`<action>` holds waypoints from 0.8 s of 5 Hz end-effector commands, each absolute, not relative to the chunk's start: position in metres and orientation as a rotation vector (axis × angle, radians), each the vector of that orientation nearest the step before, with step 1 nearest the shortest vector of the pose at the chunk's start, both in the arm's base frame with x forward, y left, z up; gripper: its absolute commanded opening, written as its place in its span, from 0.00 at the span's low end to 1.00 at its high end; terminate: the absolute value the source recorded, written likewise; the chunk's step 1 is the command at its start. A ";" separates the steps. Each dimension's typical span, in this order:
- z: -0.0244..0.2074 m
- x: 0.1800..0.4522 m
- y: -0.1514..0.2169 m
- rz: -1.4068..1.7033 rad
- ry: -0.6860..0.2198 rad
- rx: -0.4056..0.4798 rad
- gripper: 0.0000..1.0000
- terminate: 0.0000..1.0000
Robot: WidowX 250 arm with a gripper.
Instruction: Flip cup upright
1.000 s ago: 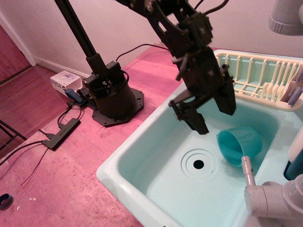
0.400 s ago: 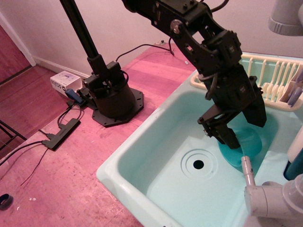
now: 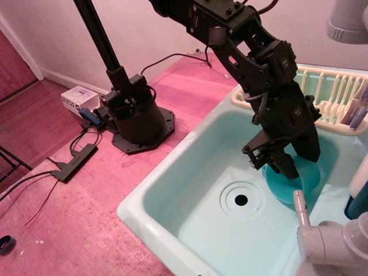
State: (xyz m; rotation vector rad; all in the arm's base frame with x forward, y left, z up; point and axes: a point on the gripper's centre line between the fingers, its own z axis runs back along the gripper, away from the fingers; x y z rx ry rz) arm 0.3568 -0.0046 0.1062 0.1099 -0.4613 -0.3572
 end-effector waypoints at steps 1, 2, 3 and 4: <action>0.112 0.359 -0.015 -0.410 -0.439 0.084 0.00 0.00; 0.100 0.358 -0.030 -0.390 -0.372 -0.015 0.00 0.00; 0.093 0.351 -0.045 -0.305 -0.307 -0.080 0.00 0.00; 0.099 0.350 -0.046 -0.283 -0.279 -0.086 1.00 0.00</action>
